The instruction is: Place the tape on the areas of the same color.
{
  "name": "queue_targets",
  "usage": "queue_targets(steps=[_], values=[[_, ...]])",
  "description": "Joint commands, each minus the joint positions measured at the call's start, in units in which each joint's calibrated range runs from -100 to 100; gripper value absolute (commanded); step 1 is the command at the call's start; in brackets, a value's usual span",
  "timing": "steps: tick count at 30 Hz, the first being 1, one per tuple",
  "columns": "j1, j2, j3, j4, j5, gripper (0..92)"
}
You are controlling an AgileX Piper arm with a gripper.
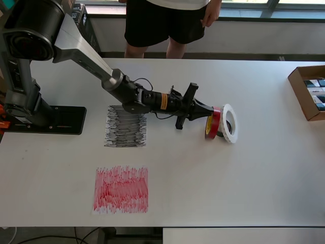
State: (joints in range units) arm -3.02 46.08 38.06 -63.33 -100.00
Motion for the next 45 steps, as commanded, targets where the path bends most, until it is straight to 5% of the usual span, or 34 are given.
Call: queue_targets(steps=[1, 26, 37, 45], values=[[0.4, 0.1, -0.3, 0.2, -17.8, 13.4], [0.6, 0.1, 1.1, 0.2, -19.2, 13.7], [1.0, 0.0, 1.1, 0.2, -19.6, 50.5], [1.1, 0.0, 0.4, 0.2, -19.7, 57.4]])
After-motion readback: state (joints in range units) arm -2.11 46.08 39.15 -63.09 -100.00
